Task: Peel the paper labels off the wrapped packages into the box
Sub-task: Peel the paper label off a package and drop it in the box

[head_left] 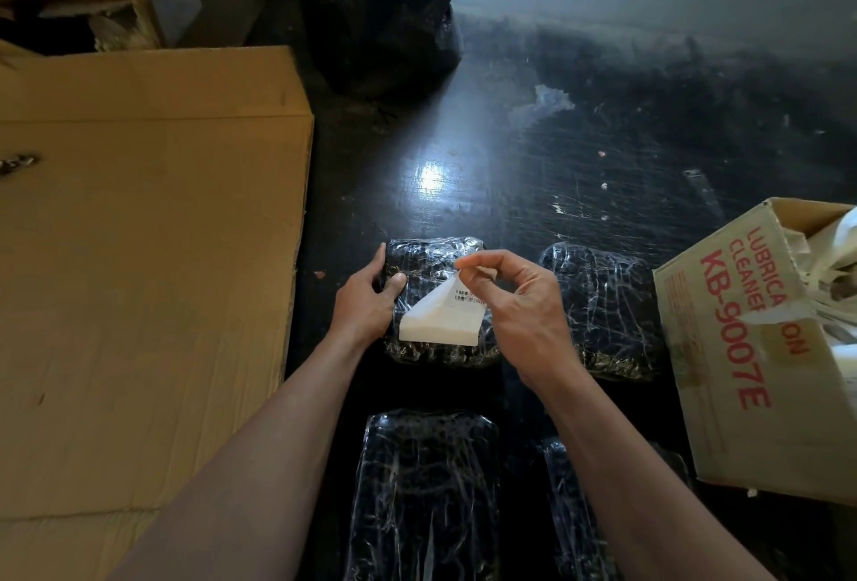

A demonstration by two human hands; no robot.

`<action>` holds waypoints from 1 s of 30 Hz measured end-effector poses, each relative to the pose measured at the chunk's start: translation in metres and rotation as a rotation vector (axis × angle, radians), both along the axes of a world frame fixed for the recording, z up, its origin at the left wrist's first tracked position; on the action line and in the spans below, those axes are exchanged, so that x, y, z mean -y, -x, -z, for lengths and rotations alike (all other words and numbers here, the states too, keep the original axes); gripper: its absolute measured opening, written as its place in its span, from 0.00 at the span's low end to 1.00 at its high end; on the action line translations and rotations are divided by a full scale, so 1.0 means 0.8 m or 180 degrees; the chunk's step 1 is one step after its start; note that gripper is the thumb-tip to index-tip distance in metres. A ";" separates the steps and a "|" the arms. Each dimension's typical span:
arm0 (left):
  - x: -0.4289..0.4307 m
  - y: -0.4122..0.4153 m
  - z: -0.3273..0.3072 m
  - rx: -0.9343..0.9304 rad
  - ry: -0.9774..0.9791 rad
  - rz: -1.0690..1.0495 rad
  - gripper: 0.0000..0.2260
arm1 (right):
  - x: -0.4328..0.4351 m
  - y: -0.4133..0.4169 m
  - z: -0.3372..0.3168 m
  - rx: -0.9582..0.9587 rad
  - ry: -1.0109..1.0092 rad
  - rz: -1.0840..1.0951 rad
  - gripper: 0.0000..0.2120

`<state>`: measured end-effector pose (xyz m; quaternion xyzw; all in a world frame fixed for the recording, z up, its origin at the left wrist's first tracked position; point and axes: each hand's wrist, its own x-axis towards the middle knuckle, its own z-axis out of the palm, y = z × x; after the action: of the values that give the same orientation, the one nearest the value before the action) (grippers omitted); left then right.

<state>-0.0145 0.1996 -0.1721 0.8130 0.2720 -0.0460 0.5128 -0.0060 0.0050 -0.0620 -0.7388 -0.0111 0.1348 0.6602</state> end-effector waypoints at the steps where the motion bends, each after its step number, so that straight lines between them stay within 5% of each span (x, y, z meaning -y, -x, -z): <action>1: 0.001 0.000 -0.001 0.0018 -0.0005 0.0007 0.27 | 0.000 0.000 -0.003 0.0057 0.0064 -0.0037 0.03; 16: 0.003 0.022 0.009 0.0135 0.0428 -0.0023 0.34 | 0.004 0.000 -0.010 0.0312 0.0329 -0.0207 0.04; 21: 0.000 0.022 0.008 0.0126 0.0464 0.0090 0.37 | 0.011 -0.014 -0.058 0.0415 -0.0058 -0.0144 0.04; 30: 0.009 0.023 -0.006 -0.0027 0.0197 0.0185 0.32 | 0.019 -0.036 -0.105 0.0980 0.0678 -0.0214 0.11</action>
<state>-0.0329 0.1926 -0.1673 0.8041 0.2489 -0.0727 0.5350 0.0226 -0.0105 0.0218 -0.8157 -0.1224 0.0426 0.5638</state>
